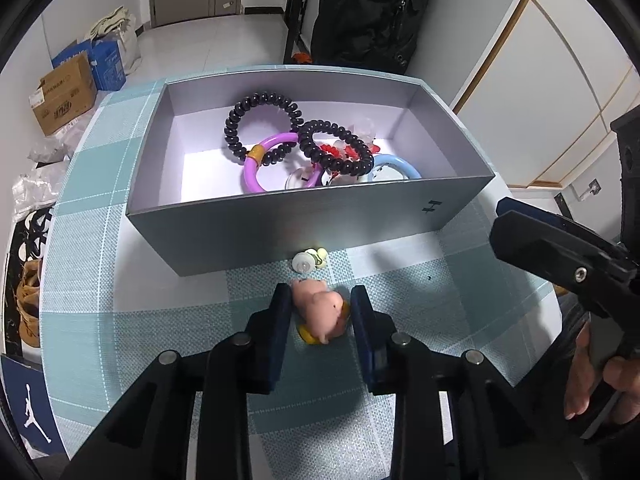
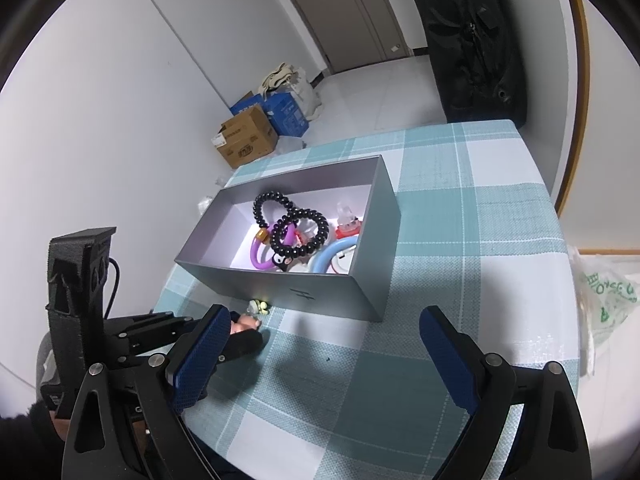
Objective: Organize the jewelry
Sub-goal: 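Grasp the pink pig figure with the left tool and lift it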
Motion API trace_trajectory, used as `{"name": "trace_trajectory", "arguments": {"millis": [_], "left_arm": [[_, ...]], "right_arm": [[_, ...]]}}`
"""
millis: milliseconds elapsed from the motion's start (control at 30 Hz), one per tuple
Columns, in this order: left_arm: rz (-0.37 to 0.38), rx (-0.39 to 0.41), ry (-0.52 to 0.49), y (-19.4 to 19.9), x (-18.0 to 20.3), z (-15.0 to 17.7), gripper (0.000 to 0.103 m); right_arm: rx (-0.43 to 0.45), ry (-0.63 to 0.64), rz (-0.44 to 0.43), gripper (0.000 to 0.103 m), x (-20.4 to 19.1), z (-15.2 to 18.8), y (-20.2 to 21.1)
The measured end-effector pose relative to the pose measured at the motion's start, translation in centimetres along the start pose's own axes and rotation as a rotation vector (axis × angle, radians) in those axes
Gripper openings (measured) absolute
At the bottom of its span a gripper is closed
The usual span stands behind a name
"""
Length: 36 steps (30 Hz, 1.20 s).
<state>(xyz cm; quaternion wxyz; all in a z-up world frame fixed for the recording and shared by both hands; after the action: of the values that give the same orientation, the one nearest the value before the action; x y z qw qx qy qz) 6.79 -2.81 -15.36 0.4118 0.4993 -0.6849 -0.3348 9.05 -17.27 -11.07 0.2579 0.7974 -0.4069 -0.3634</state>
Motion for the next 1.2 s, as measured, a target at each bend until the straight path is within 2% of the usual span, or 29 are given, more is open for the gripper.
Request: {"name": "trace_trajectory", "arguments": {"millis": [367, 600, 767, 933, 1033, 1133, 1200], "left_arm": [[0.043, 0.038, 0.022, 2.0, 0.4, -0.7, 0.025], [0.09, 0.141, 0.095, 6.5, -1.4, -2.2, 0.025], [0.072, 0.191, 0.149, 8.4, -3.8, -3.1, 0.025], [0.066, 0.211, 0.199, 8.9, -5.3, -3.4, 0.025], [0.058, 0.209, 0.216, 8.8, -6.0, -3.3, 0.025], [0.066, 0.214, 0.223, 9.0, -6.3, -3.4, 0.025], [0.077, 0.221, 0.228, 9.4, -6.6, -3.5, 0.025]], "right_arm": [[-0.029, 0.002, 0.03, 0.096, 0.3, 0.5, -0.7], [-0.061, 0.051, 0.007, 0.094, -1.3, 1.3, -1.6], [-0.084, 0.112, 0.012, 0.078, -3.2, 2.0, -2.8], [-0.109, 0.133, 0.006, 0.071, -5.2, 2.5, -4.7], [-0.112, 0.116, 0.012, 0.062, -5.9, 2.5, -5.5], [-0.094, 0.109, 0.071, 0.059, -6.4, 2.2, -6.2], [-0.082, 0.1, 0.103, 0.053, -6.7, 1.9, -6.6]]}}
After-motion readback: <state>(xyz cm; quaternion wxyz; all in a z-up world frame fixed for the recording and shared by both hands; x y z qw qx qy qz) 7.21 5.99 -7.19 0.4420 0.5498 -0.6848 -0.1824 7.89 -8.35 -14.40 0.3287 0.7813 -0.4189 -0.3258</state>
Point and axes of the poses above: each gripper's, at about its wrist camera, not at the fingertips, and y roughly against the way its jaws point, x to its right, z to its underside, the point moved 7 cm from there along -y, roughly the way its jaws point, and after that the axes turned 4 degrees about y, right-handed, at the moved point
